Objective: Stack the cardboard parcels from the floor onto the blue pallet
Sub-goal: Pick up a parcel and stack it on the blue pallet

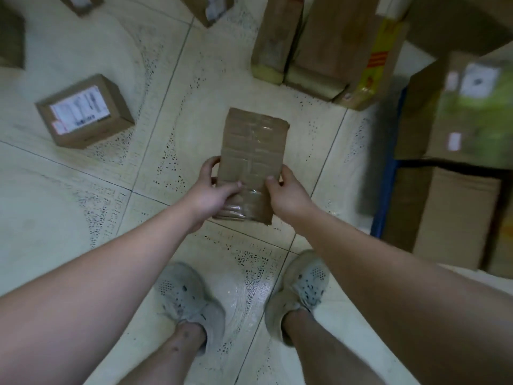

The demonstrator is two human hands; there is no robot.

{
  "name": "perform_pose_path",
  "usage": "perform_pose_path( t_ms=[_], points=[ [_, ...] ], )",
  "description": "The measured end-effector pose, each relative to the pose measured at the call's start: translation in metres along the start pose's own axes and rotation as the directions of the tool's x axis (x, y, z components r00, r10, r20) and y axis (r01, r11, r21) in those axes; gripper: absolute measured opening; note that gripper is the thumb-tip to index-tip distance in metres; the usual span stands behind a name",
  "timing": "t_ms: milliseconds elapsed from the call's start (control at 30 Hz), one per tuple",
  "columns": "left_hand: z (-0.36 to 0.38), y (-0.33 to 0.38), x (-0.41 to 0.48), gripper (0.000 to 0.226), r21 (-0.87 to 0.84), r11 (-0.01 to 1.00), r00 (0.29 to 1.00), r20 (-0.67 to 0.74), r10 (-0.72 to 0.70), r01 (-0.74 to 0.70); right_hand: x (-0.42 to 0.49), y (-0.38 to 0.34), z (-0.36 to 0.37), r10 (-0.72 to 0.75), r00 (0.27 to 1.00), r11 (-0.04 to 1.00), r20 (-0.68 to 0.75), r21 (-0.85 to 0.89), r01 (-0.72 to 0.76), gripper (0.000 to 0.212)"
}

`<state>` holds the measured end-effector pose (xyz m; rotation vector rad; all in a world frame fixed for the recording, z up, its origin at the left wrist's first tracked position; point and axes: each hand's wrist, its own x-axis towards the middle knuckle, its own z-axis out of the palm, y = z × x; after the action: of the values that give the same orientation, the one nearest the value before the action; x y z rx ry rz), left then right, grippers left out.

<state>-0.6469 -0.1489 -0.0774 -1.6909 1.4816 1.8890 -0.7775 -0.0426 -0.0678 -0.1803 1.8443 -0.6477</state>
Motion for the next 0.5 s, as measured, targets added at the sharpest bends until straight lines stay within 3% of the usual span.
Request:
perform_pose_path(
  t_ms=[100, 267, 500],
  points=[
    [-0.015, 0.056, -0.066, 0.065, -0.044, 0.996, 0.997, 0.018, 0.081, -0.08, -0.075, -0.052, -0.028, -0.077, 0.994, 0.997, -0.084, -0.001, 0.077, 0.046],
    [-0.031, 0.149, -0.191, 0.075, -0.043, 0.981, 0.979, 0.068, 0.193, -0.19, -0.22, -0.127, -0.073, -0.174, 0.974, 0.985, -0.142, -0.004, 0.175, 0.079],
    [-0.004, 0.25, -0.354, 0.077, 0.014, 0.936, 0.899, 0.286, 0.332, -0.351, -0.405, -0.163, -0.146, -0.277, 0.855, 0.956, -0.439, -0.04, 0.289, 0.073]
  ],
)
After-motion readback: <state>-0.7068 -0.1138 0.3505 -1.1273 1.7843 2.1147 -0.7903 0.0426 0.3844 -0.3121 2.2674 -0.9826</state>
